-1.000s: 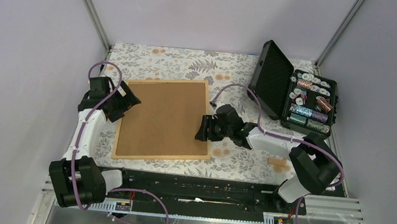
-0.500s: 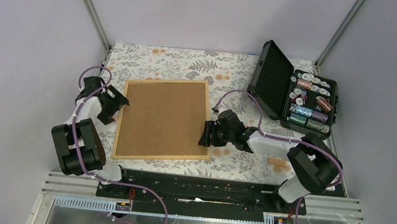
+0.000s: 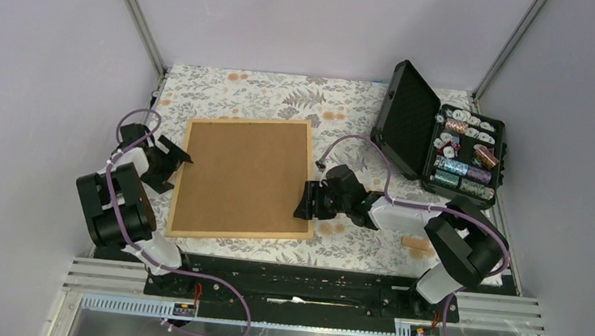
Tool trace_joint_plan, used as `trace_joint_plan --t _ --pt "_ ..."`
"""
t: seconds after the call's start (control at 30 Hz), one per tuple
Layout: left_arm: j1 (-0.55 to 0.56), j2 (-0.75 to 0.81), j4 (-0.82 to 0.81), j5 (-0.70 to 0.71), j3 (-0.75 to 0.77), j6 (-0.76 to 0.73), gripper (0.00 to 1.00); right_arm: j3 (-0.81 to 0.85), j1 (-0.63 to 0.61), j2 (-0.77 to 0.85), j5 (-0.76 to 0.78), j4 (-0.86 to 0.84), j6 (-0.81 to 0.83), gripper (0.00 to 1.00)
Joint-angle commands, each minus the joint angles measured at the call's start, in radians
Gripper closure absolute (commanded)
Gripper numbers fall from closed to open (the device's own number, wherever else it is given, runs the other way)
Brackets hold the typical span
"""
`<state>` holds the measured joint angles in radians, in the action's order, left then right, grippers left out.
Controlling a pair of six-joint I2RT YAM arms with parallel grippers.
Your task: Put the photo into the frame
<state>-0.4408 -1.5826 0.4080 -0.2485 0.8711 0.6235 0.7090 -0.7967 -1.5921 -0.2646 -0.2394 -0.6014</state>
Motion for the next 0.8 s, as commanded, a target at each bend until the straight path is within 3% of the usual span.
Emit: trace_joint_plan --t 0.0,0.2,0.3,0.5,0.67,0.77 --pt "0.002 -0.018 -0.031 -0.125 -0.065 0.03 0.01 0.017 -0.001 -0.034 -0.019 -0.087 -0.024 0.4" --pt "0.002 0.028 -0.022 -0.164 -0.083 0.026 0.01 0.072 -0.001 -0.066 0.034 -0.084 -0.028 0.4" --pt "0.002 0.032 0.016 -0.119 -0.043 -0.012 0.01 0.112 -0.001 -0.06 0.101 0.024 0.057 0.36" --pt "0.003 0.039 0.022 -0.065 -0.015 -0.036 0.01 0.181 -0.002 0.069 0.24 0.294 0.338 0.01" --pt "0.004 0.037 0.012 -0.065 -0.018 -0.033 0.01 0.244 -0.066 0.067 0.182 0.366 0.512 0.0" --pt "0.023 0.077 0.033 0.0 0.022 -0.039 0.01 0.285 -0.075 0.042 0.263 0.4 0.429 0.0"
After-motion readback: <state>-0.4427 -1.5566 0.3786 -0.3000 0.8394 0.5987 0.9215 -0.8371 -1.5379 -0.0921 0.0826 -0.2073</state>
